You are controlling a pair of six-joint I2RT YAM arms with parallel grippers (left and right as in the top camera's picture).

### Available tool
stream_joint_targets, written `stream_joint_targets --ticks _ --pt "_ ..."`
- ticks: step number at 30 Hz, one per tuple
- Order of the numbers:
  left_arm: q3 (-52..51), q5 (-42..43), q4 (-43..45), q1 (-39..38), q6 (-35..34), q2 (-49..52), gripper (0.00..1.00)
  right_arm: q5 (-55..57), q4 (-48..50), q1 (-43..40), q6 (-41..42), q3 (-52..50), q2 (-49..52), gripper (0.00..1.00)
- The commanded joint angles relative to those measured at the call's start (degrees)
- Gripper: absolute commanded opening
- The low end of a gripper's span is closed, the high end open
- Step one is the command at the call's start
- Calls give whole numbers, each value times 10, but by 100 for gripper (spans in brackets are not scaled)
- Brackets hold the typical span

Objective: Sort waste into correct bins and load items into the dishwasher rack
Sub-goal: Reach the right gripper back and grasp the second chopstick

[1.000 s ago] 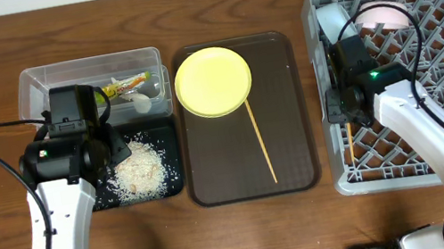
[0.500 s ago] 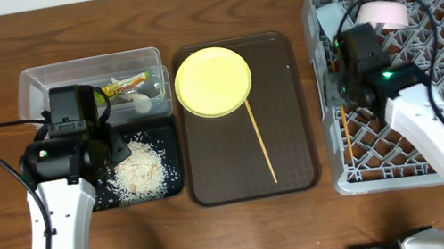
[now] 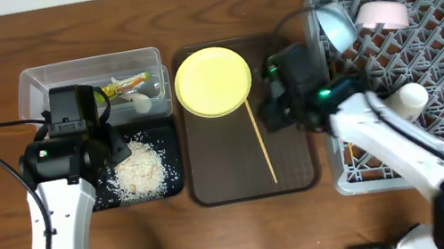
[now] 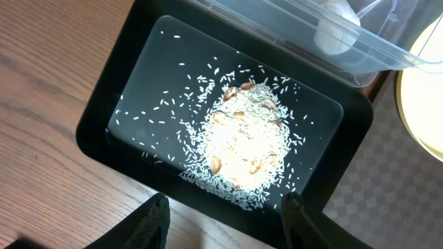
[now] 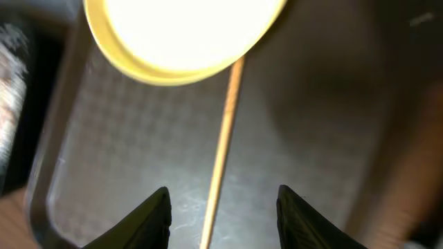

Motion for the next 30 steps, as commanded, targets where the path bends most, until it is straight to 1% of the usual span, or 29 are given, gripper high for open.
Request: stream_joint_targets --ticks 1,8,12,14,18,19,24,30 --pt "1 -1 -2 3 -8 0 55 44 9 39 19 3 52 48" --pt "1 -1 -2 3 -7 0 55 147 52 79 57 3 143 48" --pt "1 -1 -2 3 -8 0 55 150 68 83 69 3 181 45" --pt "1 -1 -2 3 -8 0 55 148 66 83 78 3 195 35" --pt "1 -1 -2 3 -7 0 55 144 51 83 94 3 201 5" --pt "1 -1 -2 3 -8 0 55 144 49 82 102 3 200 1" --pt "1 -1 -2 3 -7 0 55 147 29 66 125 3 192 1" --pt "1 -1 -2 3 -7 0 55 167 -13 28 148 3 151 1"
